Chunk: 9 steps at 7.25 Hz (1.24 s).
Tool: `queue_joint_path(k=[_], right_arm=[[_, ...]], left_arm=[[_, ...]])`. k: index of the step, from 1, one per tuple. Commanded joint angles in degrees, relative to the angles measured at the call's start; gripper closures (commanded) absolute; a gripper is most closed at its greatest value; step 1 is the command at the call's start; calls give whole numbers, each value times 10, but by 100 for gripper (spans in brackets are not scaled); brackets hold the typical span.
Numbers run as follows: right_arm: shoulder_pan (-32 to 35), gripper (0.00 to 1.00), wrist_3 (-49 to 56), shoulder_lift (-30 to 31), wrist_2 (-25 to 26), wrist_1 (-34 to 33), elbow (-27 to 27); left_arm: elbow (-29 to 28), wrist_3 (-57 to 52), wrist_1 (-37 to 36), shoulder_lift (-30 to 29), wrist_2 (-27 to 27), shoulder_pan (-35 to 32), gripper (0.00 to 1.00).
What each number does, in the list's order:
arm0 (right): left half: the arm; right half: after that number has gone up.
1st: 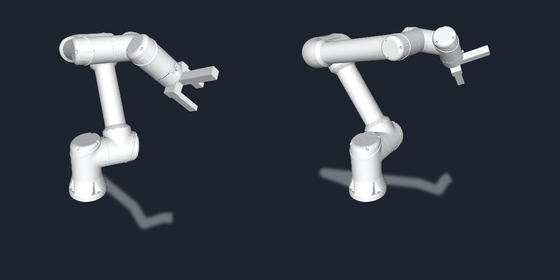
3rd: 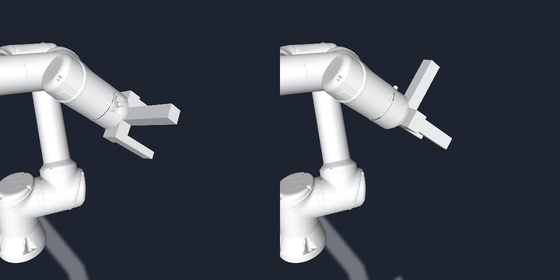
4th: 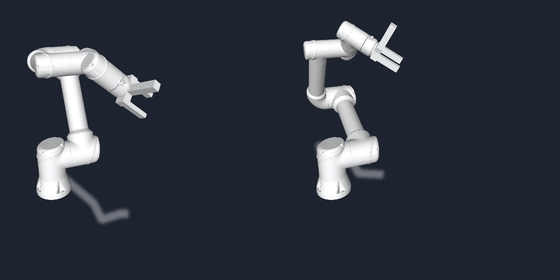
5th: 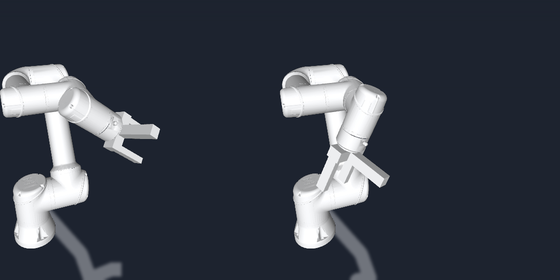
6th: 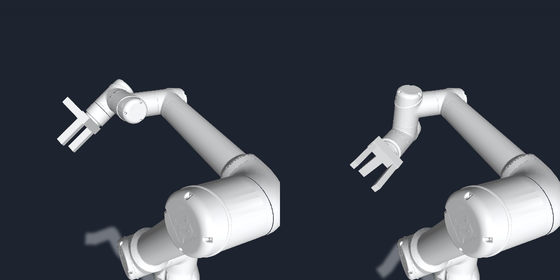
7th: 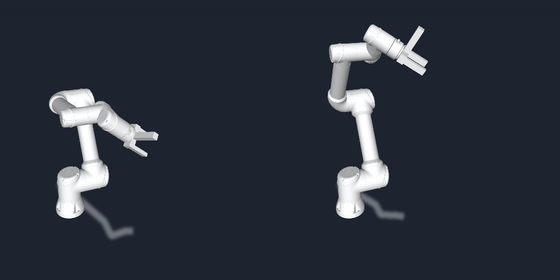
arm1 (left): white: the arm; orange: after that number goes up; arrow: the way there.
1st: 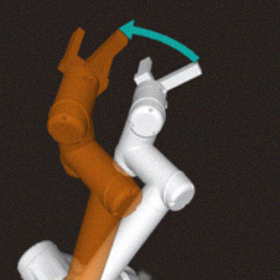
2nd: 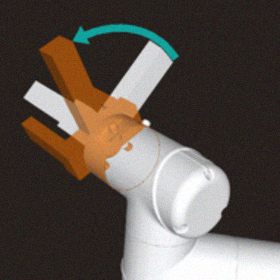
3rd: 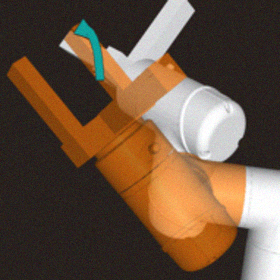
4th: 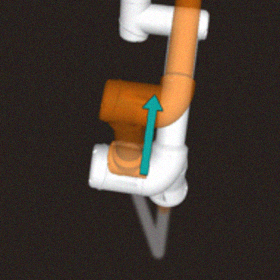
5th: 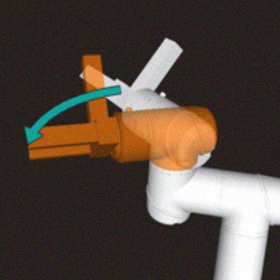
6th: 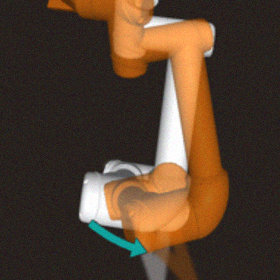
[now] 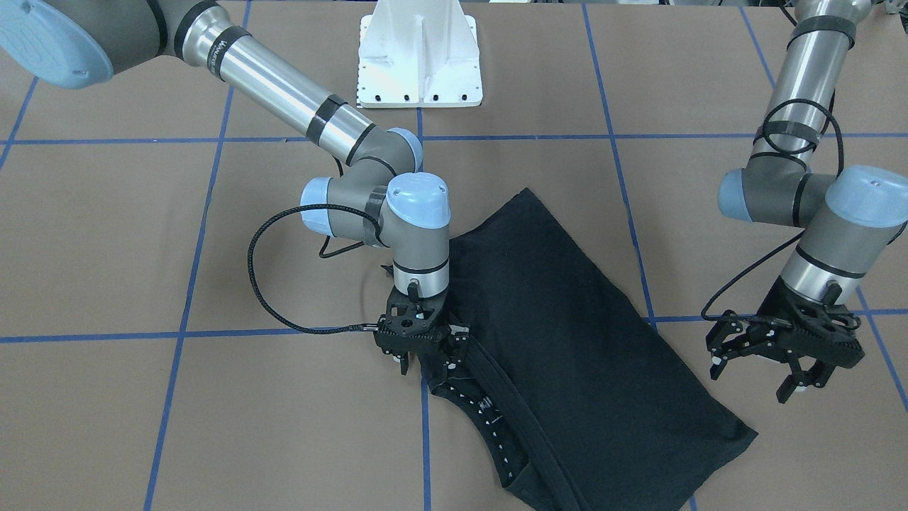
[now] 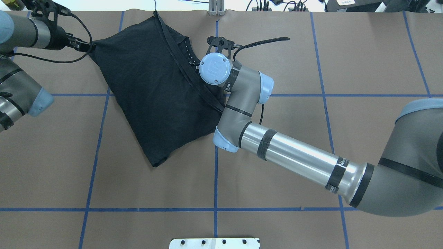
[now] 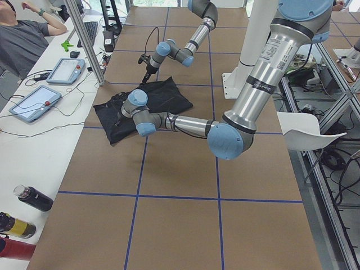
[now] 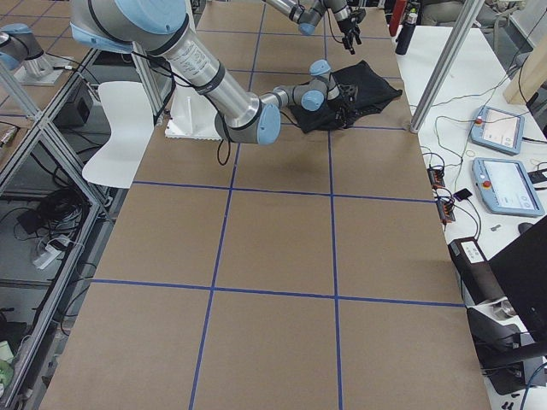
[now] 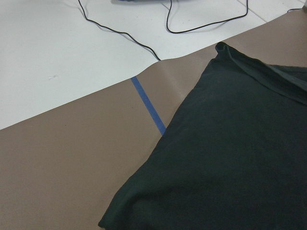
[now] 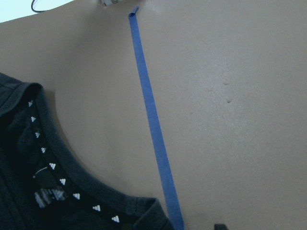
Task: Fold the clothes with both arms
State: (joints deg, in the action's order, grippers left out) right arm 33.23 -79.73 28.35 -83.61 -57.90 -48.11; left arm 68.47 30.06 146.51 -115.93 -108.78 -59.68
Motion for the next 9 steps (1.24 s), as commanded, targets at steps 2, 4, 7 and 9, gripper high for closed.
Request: queue_joint_path(k=[2, 4, 7, 9], right_arm=[[-2, 48, 7, -12, 5, 2, 20], [-4, 46, 7, -12, 8, 2, 21], [-4, 100, 7, -15, 8, 2, 23], [-5, 100, 12, -19, 7, 2, 23]], left_arm=[[1, 0, 1, 1, 0, 0, 0], [1, 0, 0, 1, 0, 0, 0], [1, 0, 0, 1, 0, 0, 0], [1, 0, 1, 1, 0, 0, 0]])
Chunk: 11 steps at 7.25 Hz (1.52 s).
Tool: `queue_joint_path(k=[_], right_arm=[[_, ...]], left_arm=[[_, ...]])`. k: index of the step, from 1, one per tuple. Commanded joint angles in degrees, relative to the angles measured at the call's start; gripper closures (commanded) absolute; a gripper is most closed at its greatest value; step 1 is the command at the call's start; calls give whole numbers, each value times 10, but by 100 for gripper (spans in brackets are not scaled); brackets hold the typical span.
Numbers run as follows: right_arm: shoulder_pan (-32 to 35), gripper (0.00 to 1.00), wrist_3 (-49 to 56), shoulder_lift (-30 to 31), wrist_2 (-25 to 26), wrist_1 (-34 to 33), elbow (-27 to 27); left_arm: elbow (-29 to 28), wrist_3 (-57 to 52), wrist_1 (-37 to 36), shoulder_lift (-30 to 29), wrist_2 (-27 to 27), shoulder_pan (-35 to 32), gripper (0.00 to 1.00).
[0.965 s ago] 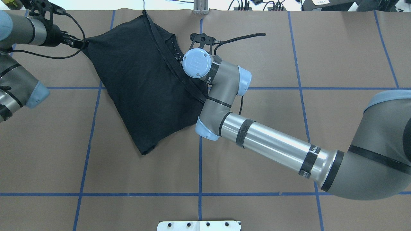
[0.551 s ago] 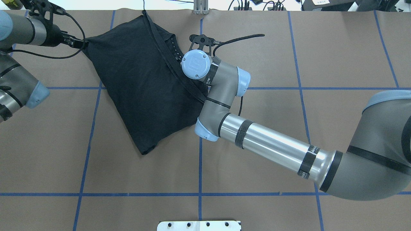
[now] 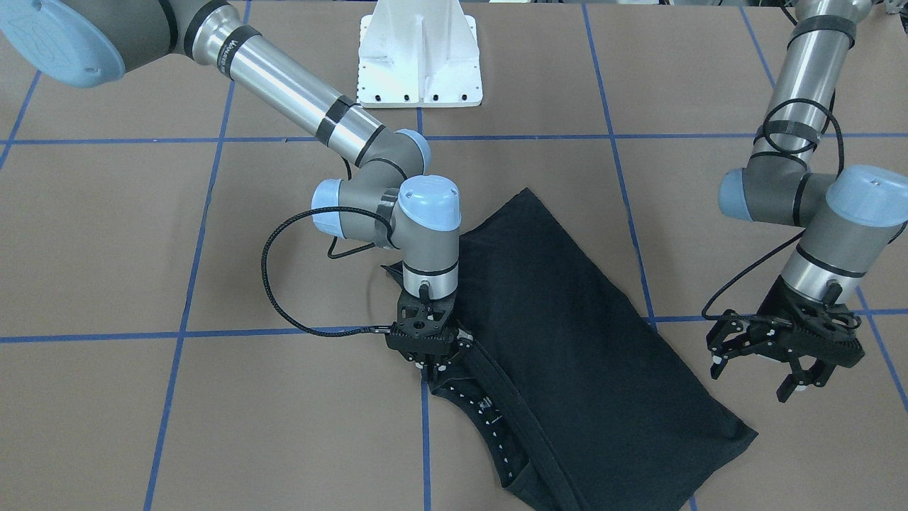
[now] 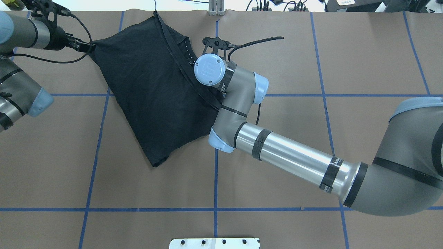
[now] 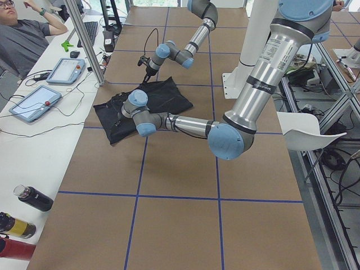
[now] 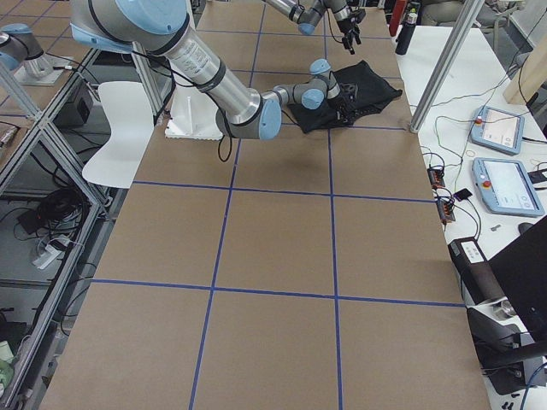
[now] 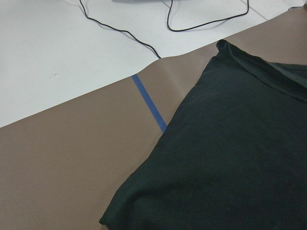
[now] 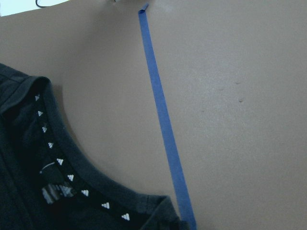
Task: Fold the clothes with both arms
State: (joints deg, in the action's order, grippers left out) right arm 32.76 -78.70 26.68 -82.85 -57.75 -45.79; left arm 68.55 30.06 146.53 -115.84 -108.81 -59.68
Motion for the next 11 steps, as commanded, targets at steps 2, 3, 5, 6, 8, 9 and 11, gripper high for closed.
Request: queue_joint_path(k=[2, 3, 5, 6, 8, 9, 11], right_arm=[[-1, 100, 2, 0, -3, -1, -10], [-1, 100, 1, 33, -5, -4, -66], [-10, 100, 4, 104, -8, -55, -206], [-26, 100, 1, 128, -7, -78, -248], [-67, 100, -5, 224, 9, -89, -368], [-83, 100, -5, 259, 14, -116, -427], [-119, 100, -5, 316, 51, -128, -488]], left_arm=[[4, 0, 1, 1, 0, 0, 0], [10, 0, 1, 8, 0, 0, 0], [11, 0, 1, 8, 0, 0, 0], [11, 0, 1, 8, 0, 0, 0], [13, 1, 1, 8, 0, 0, 0], [13, 1, 1, 8, 0, 0, 0], [15, 1, 1, 8, 0, 0, 0]])
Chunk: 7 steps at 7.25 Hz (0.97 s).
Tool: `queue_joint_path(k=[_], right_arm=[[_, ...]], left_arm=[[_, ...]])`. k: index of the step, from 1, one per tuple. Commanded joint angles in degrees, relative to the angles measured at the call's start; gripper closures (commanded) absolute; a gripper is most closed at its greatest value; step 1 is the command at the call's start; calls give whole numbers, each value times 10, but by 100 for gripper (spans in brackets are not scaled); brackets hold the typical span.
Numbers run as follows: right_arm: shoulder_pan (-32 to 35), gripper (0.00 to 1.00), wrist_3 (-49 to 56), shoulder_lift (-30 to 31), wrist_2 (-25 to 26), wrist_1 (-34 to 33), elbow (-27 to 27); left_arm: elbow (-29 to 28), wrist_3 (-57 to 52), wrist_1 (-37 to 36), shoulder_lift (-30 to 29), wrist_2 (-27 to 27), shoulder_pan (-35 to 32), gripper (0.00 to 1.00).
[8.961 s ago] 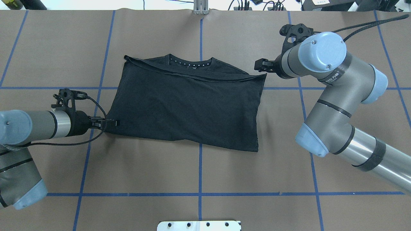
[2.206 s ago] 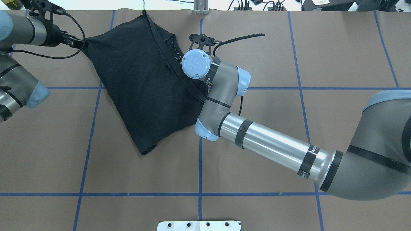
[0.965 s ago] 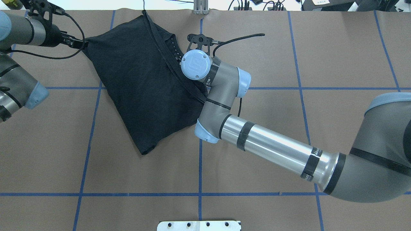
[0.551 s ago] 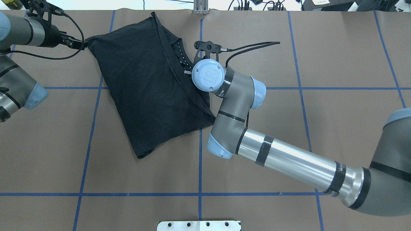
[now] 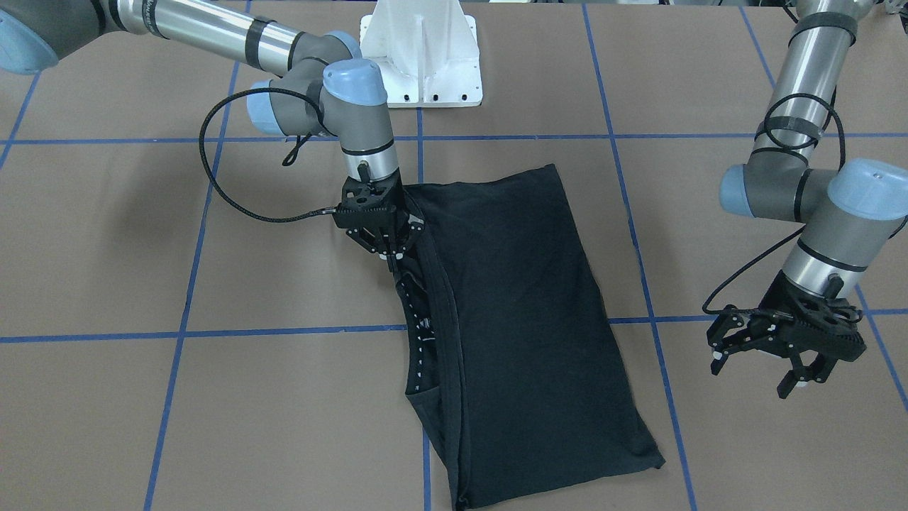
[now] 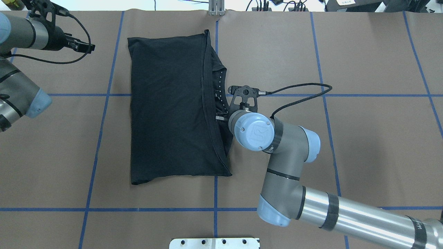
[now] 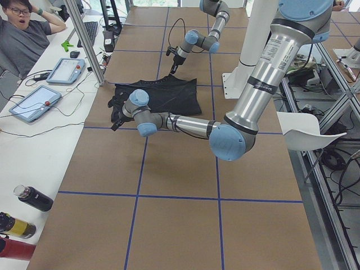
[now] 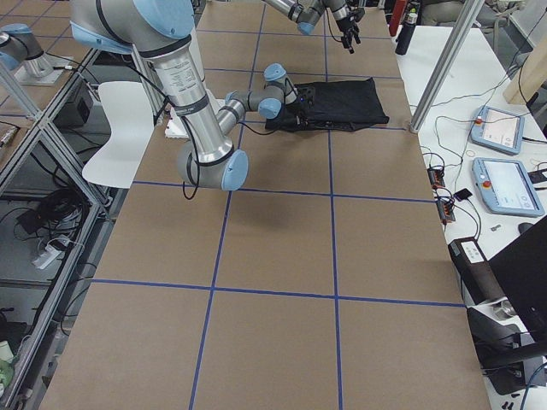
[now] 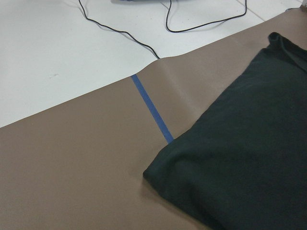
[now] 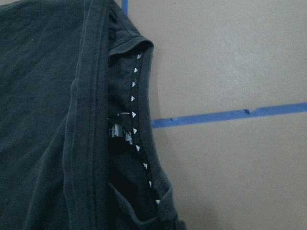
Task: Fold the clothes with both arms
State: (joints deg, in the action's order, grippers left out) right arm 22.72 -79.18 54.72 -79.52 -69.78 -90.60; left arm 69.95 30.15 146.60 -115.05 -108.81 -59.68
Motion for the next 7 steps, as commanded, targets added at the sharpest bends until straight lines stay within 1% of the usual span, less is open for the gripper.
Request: queue_joint_path(k=[1, 4, 5, 6, 7], right_arm=[[-20, 100, 0, 51, 18, -9, -55], [-22, 100, 0, 56, 18, -8, -58], [-23, 2, -5, 58, 22, -9, -56], [-18, 0, -4, 54, 18, -16, -52], [0, 0, -3, 34, -4, -58, -52]], left_arm=[[0, 0, 0, 0, 0, 1, 0], [2, 0, -1, -1, -2, 1, 0], [2, 0, 0, -1, -14, 2, 0], [5, 0, -1, 0, -17, 1, 0], [6, 0, -1, 0, -17, 1, 0]])
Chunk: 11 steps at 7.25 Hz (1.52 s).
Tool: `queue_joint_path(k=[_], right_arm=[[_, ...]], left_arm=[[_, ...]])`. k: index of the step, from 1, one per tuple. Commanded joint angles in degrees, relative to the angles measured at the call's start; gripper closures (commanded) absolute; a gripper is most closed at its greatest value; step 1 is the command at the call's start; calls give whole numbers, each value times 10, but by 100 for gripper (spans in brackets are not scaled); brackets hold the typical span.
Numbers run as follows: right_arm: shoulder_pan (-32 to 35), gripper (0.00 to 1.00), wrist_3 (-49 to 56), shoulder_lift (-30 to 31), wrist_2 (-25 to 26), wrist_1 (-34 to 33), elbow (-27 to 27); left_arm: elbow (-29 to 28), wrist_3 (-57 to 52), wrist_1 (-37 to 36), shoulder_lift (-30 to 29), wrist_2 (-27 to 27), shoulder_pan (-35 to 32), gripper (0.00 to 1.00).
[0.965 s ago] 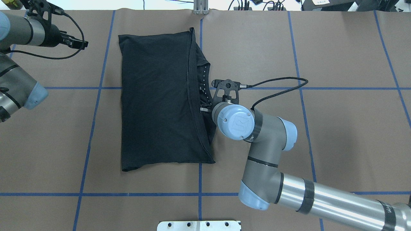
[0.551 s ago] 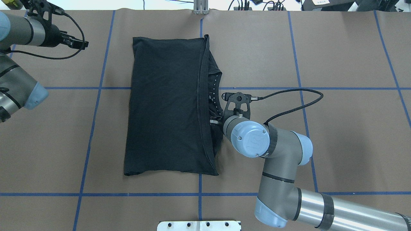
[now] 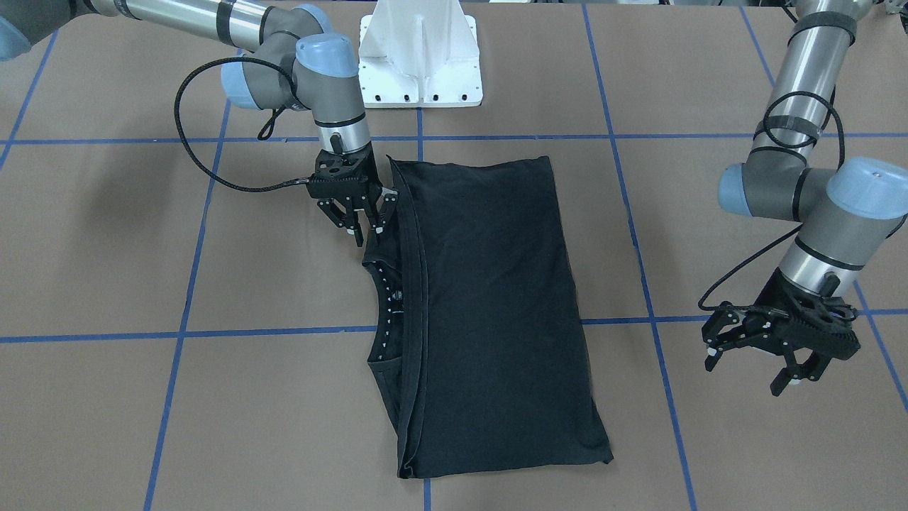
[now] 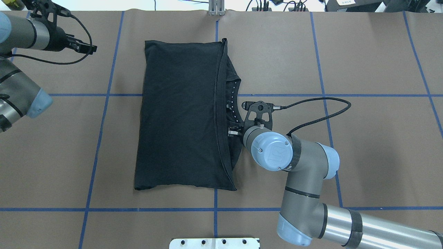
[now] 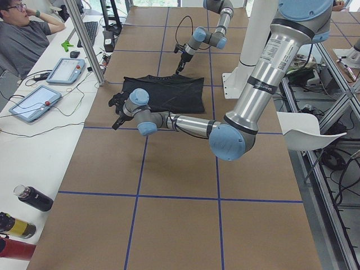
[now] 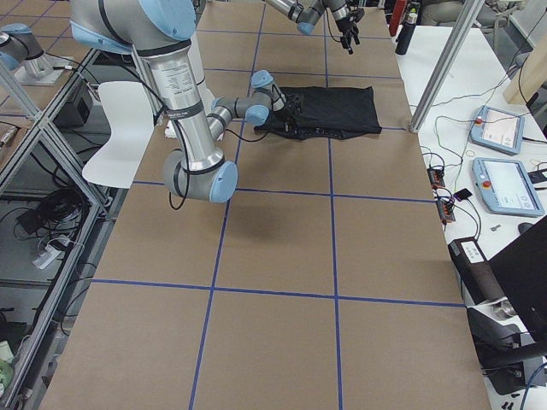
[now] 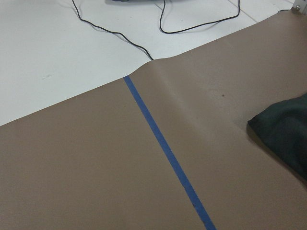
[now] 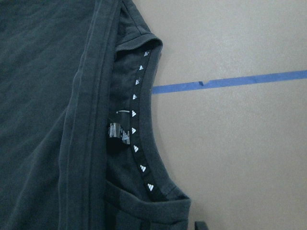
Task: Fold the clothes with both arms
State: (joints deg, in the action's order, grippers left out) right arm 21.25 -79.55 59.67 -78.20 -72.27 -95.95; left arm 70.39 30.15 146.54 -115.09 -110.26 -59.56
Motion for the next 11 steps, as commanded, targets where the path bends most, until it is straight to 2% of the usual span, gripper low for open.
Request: queue_joint_path(k=[1, 2, 4, 5, 6, 11], right_arm=[[27, 0, 1, -57, -29, -85, 8], [32, 0, 0, -109, -30, -115, 47], [43, 0, 4, -243, -30, -122, 234], [44, 0, 18, -254, -34, -134, 259], [44, 0, 53, -257, -46, -184, 259], [43, 0, 102, -257, -51, -238, 260]], left_arm=[[1, 0, 0, 0, -2, 0, 0], [2, 0, 0, 2, -2, 0, 0], [2, 0, 0, 3, -3, 0, 0], [1, 5, 0, 3, -3, 0, 0], [1, 8, 0, 3, -3, 0, 0], [2, 8, 0, 2, -3, 1, 0]])
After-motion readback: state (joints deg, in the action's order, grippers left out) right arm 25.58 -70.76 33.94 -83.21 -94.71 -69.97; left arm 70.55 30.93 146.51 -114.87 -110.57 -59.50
